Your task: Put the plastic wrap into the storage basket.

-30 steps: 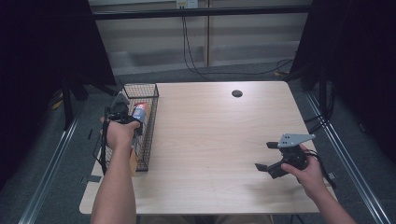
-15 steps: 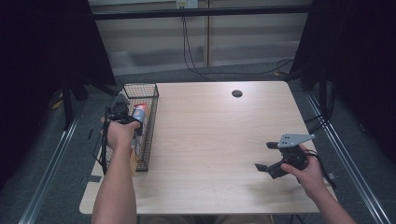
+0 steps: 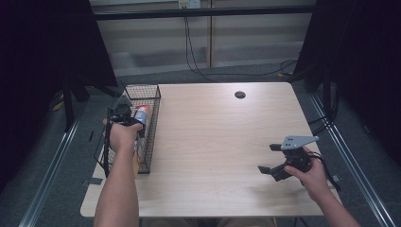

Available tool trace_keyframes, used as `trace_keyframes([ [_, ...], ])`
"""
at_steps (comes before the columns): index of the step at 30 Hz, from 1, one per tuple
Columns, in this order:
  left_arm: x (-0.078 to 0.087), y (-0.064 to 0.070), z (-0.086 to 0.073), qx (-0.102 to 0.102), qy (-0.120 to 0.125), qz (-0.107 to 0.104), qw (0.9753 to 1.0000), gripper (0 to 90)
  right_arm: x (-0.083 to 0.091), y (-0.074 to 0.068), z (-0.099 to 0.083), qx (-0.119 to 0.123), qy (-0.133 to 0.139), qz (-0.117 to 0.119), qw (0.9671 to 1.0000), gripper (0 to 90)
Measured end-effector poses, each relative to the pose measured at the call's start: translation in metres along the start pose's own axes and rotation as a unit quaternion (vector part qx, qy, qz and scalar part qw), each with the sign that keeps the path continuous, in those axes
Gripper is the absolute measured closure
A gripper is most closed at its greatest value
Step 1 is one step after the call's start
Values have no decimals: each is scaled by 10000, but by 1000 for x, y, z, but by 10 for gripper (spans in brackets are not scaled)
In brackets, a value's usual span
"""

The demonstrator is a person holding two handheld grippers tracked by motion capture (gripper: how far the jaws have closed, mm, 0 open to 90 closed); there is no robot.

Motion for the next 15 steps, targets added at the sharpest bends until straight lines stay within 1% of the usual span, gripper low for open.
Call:
trace_keyframes([
  [6,0,-2,0,-55,44,-39,10000,403,0,0,0,-11,-13,6,10000,24],
  [8,0,-1,0,-23,77,-129,9999,390,0,0,0,-14,-14,5,10000,24],
  [9,1,-1,2,-56,136,-157,9998,375,0,0,0,-5,-11,1,10000,24],
  [11,5,-2,4,-67,255,-148,9995,341,0,0,0,-6,-15,3,10000,24],
  [13,8,-5,4,-158,286,-136,9994,287,0,0,0,-12,-11,2,10000,24],
  [15,13,-8,5,-179,333,-130,9992,259,0,-1,0,-27,0,16,10000,24],
])
Point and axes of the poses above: each handheld gripper's, and its own axes: x roughly backward along the jaws, z roughly out of its top, y roughly to its right, the point moved 10 cm from there along -x, roughly forward along the jaws, and after that the axes turned 10 degrees about -x, right-handed, at the moved point
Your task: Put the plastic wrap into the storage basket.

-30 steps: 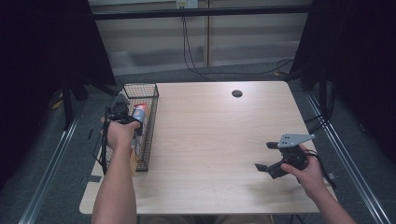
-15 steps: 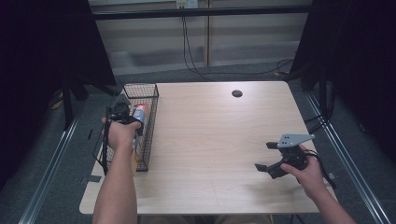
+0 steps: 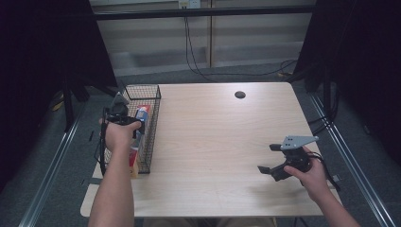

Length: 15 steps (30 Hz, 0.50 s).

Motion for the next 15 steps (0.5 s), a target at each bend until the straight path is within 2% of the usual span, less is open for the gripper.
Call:
trace_keyframes([
  [1,2,0,1,60,49,-21,10000,239,0,0,0,26,11,-5,10000,24],
  [15,25,-5,6,-136,374,-183,9990,162,-3,1,2,15,-6,0,10000,24],
])
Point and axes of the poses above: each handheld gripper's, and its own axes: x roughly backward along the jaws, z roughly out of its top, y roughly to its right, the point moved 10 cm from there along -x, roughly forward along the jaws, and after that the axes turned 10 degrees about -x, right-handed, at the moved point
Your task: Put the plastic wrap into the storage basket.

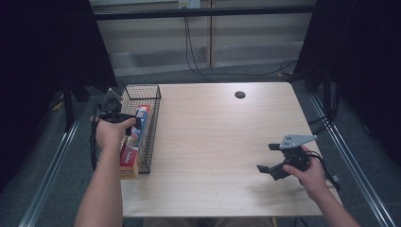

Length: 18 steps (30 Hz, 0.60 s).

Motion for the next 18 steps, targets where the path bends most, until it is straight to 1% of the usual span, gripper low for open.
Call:
trace_keyframes([
  [3,6,1,3,-129,89,10,9999,154,0,-2,1,40,-18,10,10000,24],
  [7,14,10,6,-238,221,-179,9993,145,-1,-5,1,55,-15,3,10000,24],
  [8,16,12,6,-279,212,-198,9992,143,-1,-6,1,79,-39,9,10000,24],
  [9,17,13,7,-286,262,-197,9991,140,0,-7,0,104,-36,-9,9999,24],
  [10,18,14,7,-332,265,-214,9989,139,1,-8,0,121,-53,-20,9999,24],
  [11,18,16,7,-317,268,-248,9988,139,2,-9,-1,116,-52,-5,9999,24],
  [14,19,21,9,-434,310,-326,9980,138,2,-9,-2,107,-81,-16,9999,24],
  [18,19,32,14,-562,454,-473,9963,139,1,-8,-3,113,-100,-33,9999,24],
])
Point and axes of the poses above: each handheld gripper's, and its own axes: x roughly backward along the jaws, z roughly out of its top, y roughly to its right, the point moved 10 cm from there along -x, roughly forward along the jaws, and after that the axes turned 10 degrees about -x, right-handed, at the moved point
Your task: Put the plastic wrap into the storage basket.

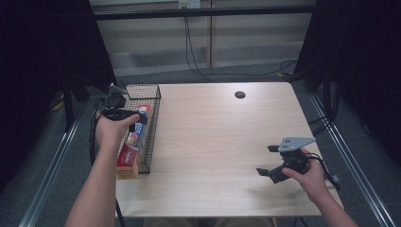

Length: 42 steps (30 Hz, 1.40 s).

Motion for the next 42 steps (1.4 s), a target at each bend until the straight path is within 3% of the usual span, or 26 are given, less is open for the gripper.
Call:
trace_keyframes([
  [13,2,34,6,-312,224,-579,9976,138,-1,2,1,21,10,8,10000,24],
  [19,1,46,2,-506,294,-684,9959,138,-3,1,1,20,-14,5,10000,23],
  [26,-1,67,-3,-818,318,-924,9918,138,-3,2,1,33,-24,-9,10000,24],
  [42,-17,99,-17,-1103,390,-1209,9857,142,-4,0,0,45,-51,21,10000,24],
])
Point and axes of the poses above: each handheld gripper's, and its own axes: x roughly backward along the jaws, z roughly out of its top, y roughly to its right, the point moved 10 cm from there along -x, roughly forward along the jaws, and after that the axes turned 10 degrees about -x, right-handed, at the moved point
